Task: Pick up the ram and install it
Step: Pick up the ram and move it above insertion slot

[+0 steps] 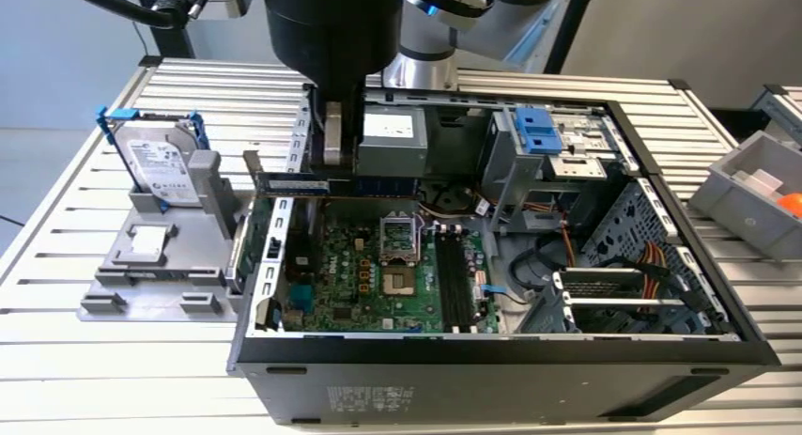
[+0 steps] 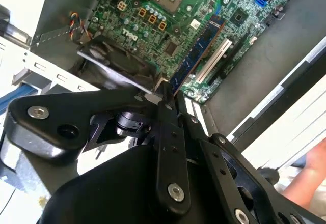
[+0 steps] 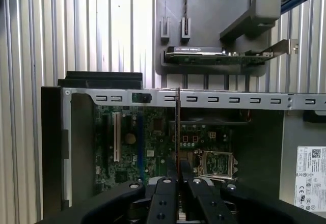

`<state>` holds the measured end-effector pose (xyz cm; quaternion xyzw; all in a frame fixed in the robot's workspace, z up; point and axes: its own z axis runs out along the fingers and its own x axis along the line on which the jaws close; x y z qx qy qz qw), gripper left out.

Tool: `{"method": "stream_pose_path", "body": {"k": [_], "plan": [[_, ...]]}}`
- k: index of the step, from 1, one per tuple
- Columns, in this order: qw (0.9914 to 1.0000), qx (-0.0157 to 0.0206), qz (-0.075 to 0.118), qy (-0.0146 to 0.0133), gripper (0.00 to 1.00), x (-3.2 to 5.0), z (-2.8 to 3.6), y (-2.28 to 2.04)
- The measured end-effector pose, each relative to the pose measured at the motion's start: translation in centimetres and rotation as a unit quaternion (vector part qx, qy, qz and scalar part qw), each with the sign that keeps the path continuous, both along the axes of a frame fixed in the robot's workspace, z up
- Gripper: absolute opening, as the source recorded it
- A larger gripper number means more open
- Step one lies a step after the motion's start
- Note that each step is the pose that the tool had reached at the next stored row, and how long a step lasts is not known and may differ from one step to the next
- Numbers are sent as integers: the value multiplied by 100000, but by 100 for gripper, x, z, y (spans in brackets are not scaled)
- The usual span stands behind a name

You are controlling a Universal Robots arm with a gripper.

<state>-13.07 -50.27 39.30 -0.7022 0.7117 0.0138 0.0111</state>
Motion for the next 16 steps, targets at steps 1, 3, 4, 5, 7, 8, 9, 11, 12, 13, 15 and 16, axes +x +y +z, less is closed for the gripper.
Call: {"method": "stream_pose_path", "body": {"k": [1, 3, 4, 5, 7, 8, 9, 11, 12, 13, 15, 16], "plan": [[100000, 0, 3, 4, 0, 16, 0, 0], [100000, 4, 2, 6, 0, 48, 0, 0], [100000, 1, 3, 7, 0, 62, 0, 0], [100000, 0, 4, 9, 0, 78, 0, 0], [100000, -1, 2, 14, 0, 104, 0, 0], [100000, -1, 4, 14, 0, 117, 0, 0], [100000, 1, 3, 13, 0, 128, 0, 0], [100000, -4, 2, 16, 0, 151, 0, 0], [100000, -1, 4, 13, 0, 163, 0, 0], [100000, -2, 2, 15, 0, 176, 0, 0], [100000, -3, 4, 15, 0, 204, 0, 0], [100000, 0, 2, 15, 0, 219, 0, 0]]}}
